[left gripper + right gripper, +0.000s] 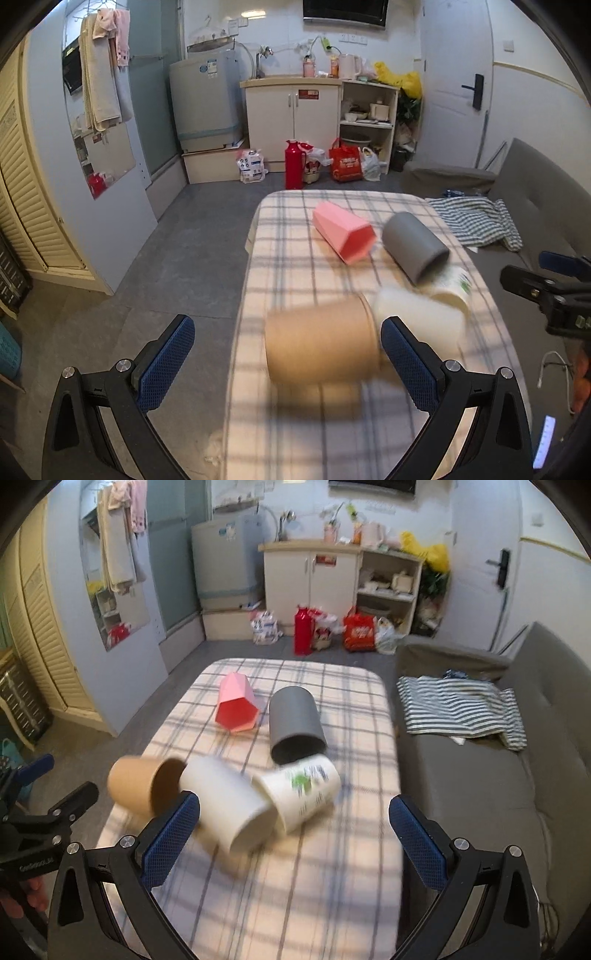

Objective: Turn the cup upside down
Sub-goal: 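Reach the right gripper to the grey cup and grasp it, then lift the grey cup with the right gripper and rotate it upside down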

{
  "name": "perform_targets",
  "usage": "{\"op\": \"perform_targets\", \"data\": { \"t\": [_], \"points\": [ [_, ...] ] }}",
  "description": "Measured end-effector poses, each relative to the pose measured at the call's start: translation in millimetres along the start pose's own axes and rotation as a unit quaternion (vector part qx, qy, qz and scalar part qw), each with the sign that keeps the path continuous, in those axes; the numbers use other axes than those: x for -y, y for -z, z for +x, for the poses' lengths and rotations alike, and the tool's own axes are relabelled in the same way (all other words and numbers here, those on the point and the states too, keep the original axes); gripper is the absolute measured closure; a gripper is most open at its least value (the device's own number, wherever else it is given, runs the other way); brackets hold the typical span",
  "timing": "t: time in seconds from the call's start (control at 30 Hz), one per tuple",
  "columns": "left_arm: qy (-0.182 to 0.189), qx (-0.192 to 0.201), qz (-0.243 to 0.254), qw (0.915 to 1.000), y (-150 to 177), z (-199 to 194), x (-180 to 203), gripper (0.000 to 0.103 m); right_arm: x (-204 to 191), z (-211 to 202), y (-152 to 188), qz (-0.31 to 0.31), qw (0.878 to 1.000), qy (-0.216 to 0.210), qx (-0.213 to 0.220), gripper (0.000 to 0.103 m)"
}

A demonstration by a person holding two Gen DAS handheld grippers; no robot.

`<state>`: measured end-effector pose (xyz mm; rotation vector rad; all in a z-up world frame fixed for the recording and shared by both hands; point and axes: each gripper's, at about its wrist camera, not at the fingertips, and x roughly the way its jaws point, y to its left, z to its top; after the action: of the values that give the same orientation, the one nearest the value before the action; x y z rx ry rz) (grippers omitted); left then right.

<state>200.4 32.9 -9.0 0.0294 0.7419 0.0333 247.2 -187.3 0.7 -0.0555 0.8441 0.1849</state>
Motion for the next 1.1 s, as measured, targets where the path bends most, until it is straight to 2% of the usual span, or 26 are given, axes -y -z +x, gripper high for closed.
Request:
{"op": "perform_targets", "data": {
  "t": [0.27, 0.43, 0.57, 0.63, 0.67, 0.7, 0.77, 0.9, 1.1],
  "points": [
    [-0.03, -0.021, 0.004, 0.9993, -40.6, 73.4, -6.4, 0.0, 1.4, 118.6, -50.6, -0.04, 0.996, 0.005, -0.079, 0.0],
    [-0.02, -0.034, -0.007, 0.9992, -49.8, 103.9, -7.4, 0.0, 7.8, 164.9, -59.3, -0.029, 0.991, -0.004, -0.13, 0.003],
    [-0.014, -0.037, -0.006, 0.9992, -48.7, 111.4, -4.4, 0.0, 11.4, 182.0, -59.6, -0.023, 0.988, -0.006, -0.155, 0.004],
    [-0.009, -0.041, -0.007, 0.9991, -47.6, 112.1, -3.0, 0.0, 10.1, 185.8, -59.3, -0.024, 0.986, -0.007, -0.163, 0.011],
    [-0.008, -0.043, -0.008, 0.999, -47.2, 111.0, -2.8, 0.0, 8.8, 187.7, -59.2, -0.021, 0.985, -0.016, -0.169, 0.021],
    [-0.009, -0.043, -0.008, 0.999, -47.6, 110.1, -2.2, 0.0, 7.8, 187.9, -59.5, -0.018, 0.984, -0.027, -0.173, 0.031],
    [-0.012, -0.043, -0.004, 0.999, -48.5, 103.7, -2.3, 0.0, 4.5, 182.6, -59.8, -0.016, 0.984, -0.028, -0.174, 0.031],
    [-0.016, -0.03, -0.004, 0.9994, -55.3, 80.2, -5.9, 0.0, 2.1, 147.5, -66.1, -0.012, 0.99, -0.023, -0.142, 0.031],
    [-0.005, 0.0, -0.018, 0.9998, -65.8, 20.7, -9.5, 0.0, -5.6, 53.6, -74.8, -0.013, 0.996, -0.018, -0.085, 0.031]
  ]
}}
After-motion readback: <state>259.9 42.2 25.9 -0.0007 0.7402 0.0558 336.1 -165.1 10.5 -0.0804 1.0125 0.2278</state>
